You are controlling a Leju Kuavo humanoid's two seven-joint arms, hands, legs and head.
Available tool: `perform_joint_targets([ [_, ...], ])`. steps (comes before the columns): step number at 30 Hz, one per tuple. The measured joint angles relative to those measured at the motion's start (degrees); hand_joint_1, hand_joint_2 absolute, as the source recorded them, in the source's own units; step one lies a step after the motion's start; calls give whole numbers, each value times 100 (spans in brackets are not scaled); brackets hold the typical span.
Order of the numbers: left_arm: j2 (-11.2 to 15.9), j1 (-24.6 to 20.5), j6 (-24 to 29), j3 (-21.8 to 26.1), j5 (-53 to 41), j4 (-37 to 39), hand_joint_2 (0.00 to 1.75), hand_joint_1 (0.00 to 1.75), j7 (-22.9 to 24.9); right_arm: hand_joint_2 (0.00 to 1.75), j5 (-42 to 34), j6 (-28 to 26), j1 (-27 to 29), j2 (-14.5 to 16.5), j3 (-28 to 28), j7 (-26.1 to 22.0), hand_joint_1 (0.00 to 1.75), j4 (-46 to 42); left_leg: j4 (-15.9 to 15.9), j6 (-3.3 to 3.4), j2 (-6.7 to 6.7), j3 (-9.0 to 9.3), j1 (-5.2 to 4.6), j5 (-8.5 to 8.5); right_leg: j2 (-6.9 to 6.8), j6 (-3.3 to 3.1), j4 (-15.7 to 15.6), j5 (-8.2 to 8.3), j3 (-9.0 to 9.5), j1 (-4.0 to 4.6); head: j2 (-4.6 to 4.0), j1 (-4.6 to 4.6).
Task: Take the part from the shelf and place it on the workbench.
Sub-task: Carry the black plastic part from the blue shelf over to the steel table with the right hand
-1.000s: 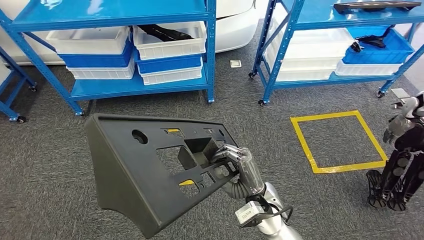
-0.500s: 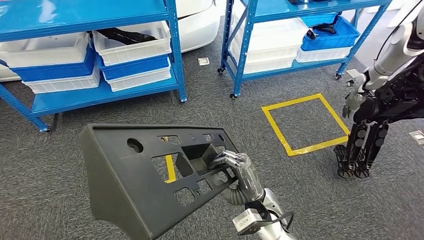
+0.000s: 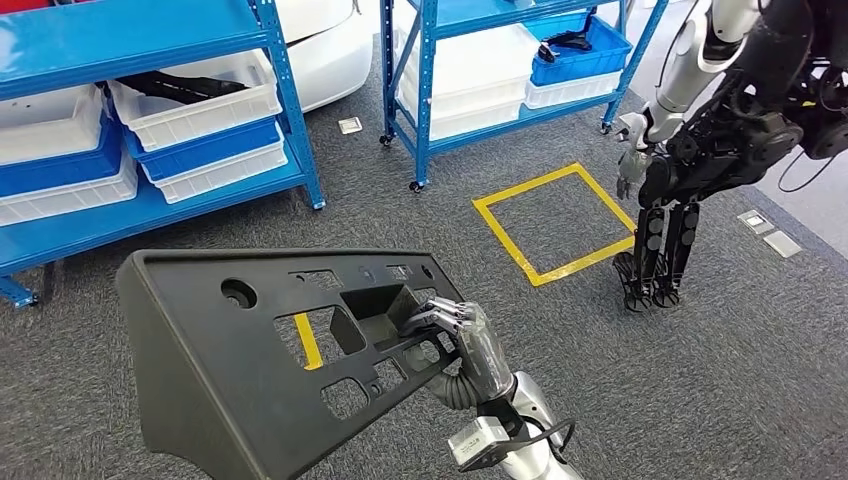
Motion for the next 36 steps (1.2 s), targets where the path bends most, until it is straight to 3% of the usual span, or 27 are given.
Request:
perform_joint_targets([
  [2, 1, 1, 13, 0, 9, -7, 175, 0, 8, 175, 13, 28, -12, 52, -22, 0, 175, 2, 165, -71, -241, -64, 12, -149, 135, -58, -97, 130, 14, -54, 0, -4],
  [4, 14, 13, 18, 0, 22, -7, 175, 0, 15, 175, 25, 52, -33, 107, -34, 0, 175, 8, 799, -124, -583, -324, 21, -567, 265, -72, -129, 217, -13, -84, 0, -31],
  [6, 30, 26, 19, 0, 41, -5, 175, 0, 21, 175, 42, 63, -35, 132, -39, 0, 175, 28, 1492, -158, -673, -610, 25, -891, 395, -62, -101, 248, -76, -85, 0, -49],
  [7, 38, 29, 19, 0, 47, -5, 175, 0, 22, 175, 48, 66, -33, 138, -42, 0, 175, 43, 1595, -168, -679, -647, 29, -891, 462, -54, -78, 258, -105, -89, 0, -51],
  [8, 44, 30, 18, 0, 46, -5, 175, 0, 24, 175, 49, 68, -32, 145, -46, 0, 175, 57, 1459, -175, -685, -564, 37, -776, 532, -46, -46, 266, -131, -97, 0, -51],
  [9, 50, 30, 17, 0, 41, -5, 175, 0, 24, 175, 51, 69, -33, 154, -50, 0, 175, 67, 1128, -185, -725, -382, 55, -592, 603, -31, -4, 265, -157, -106, 0, -51],
  [11, 58, 30, 10, 0, 22, -5, 175, 0, 25, 175, 52, 70, -37, 181, -56, 0, 175, 78, 392, -197, -971, 16, 105, -331, 736, 22, 126, 235, -241, -103, 0, -54],
  [13, 58, 26, 0, 0, -1, -6, 175, 0, 30, 175, 57, 70, -37, 211, -58, 0, 175, 81, 126, -128, -1104, 143, 104, -304, 836, 95, 216, 212, -357, -85, 0, -36],
  [15, 51, 20, -7, 0, -24, -7, 175, 0, 39, 175, 62, 70, -34, 233, -58, 0, 175, 81, 130, -5, -968, 110, 69, -273, 932, 169, 227, 242, -437, -101, 0, -15],
  [17, 45, 22, -10, 0, -45, -8, 175, 0, 47, 175, 63, 69, -34, 241, -60, 0, 175, 81, 108, 87, -833, 91, 66, -221, 807, 202, 414, 164, -553, -110, 0, 4],
  [19, 44, 25, -14, 0, -56, -8, 175, 0, 53, 175, 62, 68, -38, 246, -61, 0, 175, 81, 96, 137, -693, 65, 57, -195, 526, 179, 1057, -139, -875, -101, 0, 31],
  [21, 46, 31, -18, -1, -72, -8, 175, 0, 72, 175, 63, 68, -39, 252, -60, 0, 175, 84, 98, 152, -543, 30, 30, -189, 401, 178, 1821, -435, -1244, -103, 0, 39],
  [22, 48, 34, -19, -3, -91, -8, 175, 0, 84, 175, 63, 68, -37, 255, -60, 0, 175, 85, 98, 156, -469, 17, 16, -187, 381, 193, 1983, -482, -1314, -104, 0, 39],
  [23, 49, 34, -19, -7, -115, -8, 175, 0, 93, 175, 64, 68, -37, 256, -60, 0, 175, 87, 98, 158, -396, 10, 2, -185, 362, 216, 1898, -441, -1252, -101, 0, 39],
  [24, 47, 32, -21, -14, -144, -8, 175, 0, 98, 175, 64, 68, -37, 259, -61, 0, 175, 87, 98, 159, -329, 11, -11, -184, 317, 231, 1569, -326, -1056, -89, 0, 39],
  [26, 33, 25, -26, -26, -187, -8, 175, 0, 102, 175, 64, 67, -41, 273, -61, 0, 175, 84, 97, 151, -208, 35, -40, -188, 37, 183, 679, -70, -528, -27, 0, 30],
  [27, 27, 24, -28, -29, -203, -9, 175, 0, 102, 175, 64, 66, -45, 285, -60, 0, 175, 82, 96, 136, -154, 50, -45, -192, -93, 131, 381, 12, -360, 8, 0, 28],
  [28, 21, 22, -31, -31, -214, -9, 175, 0, 102, 175, 65, 65, -48, 296, -60, 0, 175, 80, 94, 114, -95, 66, -42, -194, -179, 74, 241, 52, -289, 39, 0, 26],
  [30, 5, 16, -33, -43, -233, -12, 175, 0, 102, 175, 71, 62, -48, 307, -64, 0, 175, 76, 63, 51, 32, 97, -30, -187, -91, -12, 192, 103, -311, 59, 0, 33],
  [31, 0, 10, -33, -55, -239, -15, 175, 0, 102, 175, 74, 61, -39, 310, -68, 0, 175, 72, 65, 13, 1, 105, -25, -199, -13, -40, 145, 150, -293, 40, 0, 32],
  [33, -3, 9, -33, -84, -243, -21, 175, 0, 102, 175, 79, 60, -35, 325, -78, 0, 175, 66, 318, -51, -296, 3, -18, -391, 139, -86, 55, 247, -250, -14, 0, 18],
  [34, 3, 15, -33, -97, -244, -21, 175, 0, 102, 175, 80, 59, -32, 336, -82, 0, 175, 66, 624, -77, -493, -137, -10, -569, 206, -91, 37, 278, -235, -35, 0, 5],
  [36, 13, 34, -34, -112, -246, -19, 175, 0, 102, 175, 81, 59, -20, 349, -90, 0, 175, 70, 1359, -109, -659, -502, -8, -891, 346, -101, 53, 287, -254, -31, 0, -15],
])
